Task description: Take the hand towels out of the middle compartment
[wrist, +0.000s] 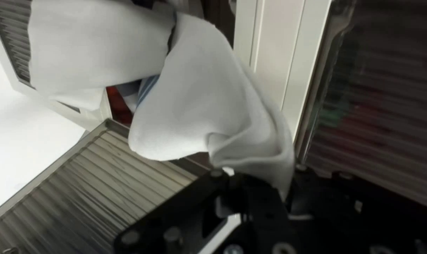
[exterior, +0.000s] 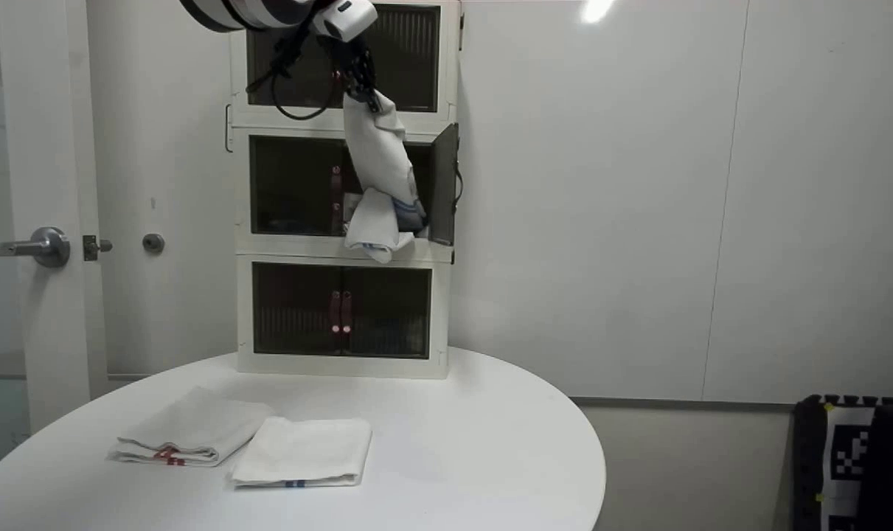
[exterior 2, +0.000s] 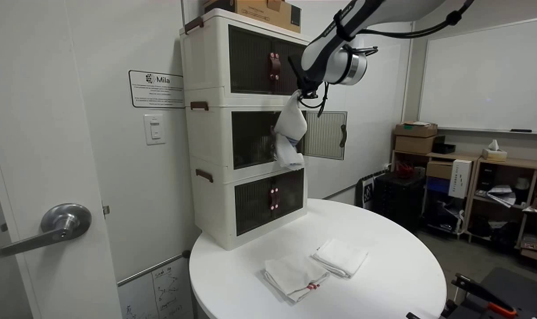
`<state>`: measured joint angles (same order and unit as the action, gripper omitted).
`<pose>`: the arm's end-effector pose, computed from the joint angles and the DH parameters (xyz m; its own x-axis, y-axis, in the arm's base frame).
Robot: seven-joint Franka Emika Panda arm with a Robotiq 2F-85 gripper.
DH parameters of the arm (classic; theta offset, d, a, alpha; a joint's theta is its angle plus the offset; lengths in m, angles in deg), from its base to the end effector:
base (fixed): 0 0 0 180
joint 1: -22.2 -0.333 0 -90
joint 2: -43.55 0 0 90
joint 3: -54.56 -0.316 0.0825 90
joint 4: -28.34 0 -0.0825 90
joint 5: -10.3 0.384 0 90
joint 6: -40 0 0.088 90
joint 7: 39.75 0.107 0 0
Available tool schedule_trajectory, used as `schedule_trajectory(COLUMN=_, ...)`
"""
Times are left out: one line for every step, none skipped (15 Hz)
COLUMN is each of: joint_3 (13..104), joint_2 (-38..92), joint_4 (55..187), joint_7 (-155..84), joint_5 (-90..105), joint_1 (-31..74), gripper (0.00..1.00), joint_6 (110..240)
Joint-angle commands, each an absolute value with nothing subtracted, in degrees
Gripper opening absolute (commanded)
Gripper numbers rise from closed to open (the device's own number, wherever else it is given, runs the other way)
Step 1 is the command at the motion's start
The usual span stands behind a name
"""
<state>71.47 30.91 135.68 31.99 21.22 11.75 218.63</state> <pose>0.6540 -0.0734 0.5277 -0.0351 -0.9848 0.1704 -0.5237 -0.1271 -0.8424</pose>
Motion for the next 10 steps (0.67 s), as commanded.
schedule_trajectory(joint_3=63.9, joint_2=37.6, joint_4=141.4, joint_7=25.1, joint_5=23.9, joint_1=16.8, gripper=0.11, joint_6=217.9)
schedule_trajectory(joint_3=62.8, joint_2=38.5, joint_4=142.2, joint_7=24.0, joint_5=24.7, joint_1=17.8, gripper=0.11, joint_6=218.1)
schedule_trajectory(joint_3=61.9, joint_2=39.3, joint_4=142.9, joint_7=23.0, joint_5=25.4, joint_1=18.8, gripper=0.11, joint_6=218.2)
schedule_trajectory(joint_3=61.2, joint_2=40.1, joint_4=143.6, joint_7=22.1, joint_5=26.2, joint_1=19.6, gripper=0.11, joint_6=218.1)
schedule_trajectory(joint_3=60.8, joint_2=40.8, joint_4=144.3, joint_7=21.4, joint_5=27.0, joint_1=20.3, gripper=0.11, joint_6=218.1)
schedule_trajectory(joint_3=60.4, joint_2=41.5, joint_4=145.0, joint_7=20.6, joint_5=27.8, joint_1=21.1, gripper=0.11, joint_6=217.9)
schedule_trajectory(joint_3=60.2, joint_2=42.3, joint_4=145.9, joint_7=20.0, joint_5=28.6, joint_1=21.7, gripper=0.11, joint_6=217.8)
schedule_trajectory(joint_3=60.1, joint_2=42.7, joint_4=146.4, joint_7=19.6, joint_5=29.3, joint_1=22.3, gripper=0.11, joint_6=217.8)
schedule_trajectory(joint_3=60.1, joint_2=43.4, joint_4=147.2, joint_7=19.0, joint_5=29.9, joint_1=22.8, gripper=0.11, joint_6=217.8)
schedule_trajectory(joint_3=60.2, joint_2=43.8, joint_4=147.7, joint_7=18.6, joint_5=30.4, joint_1=23.3, gripper=0.11, joint_6=217.8)
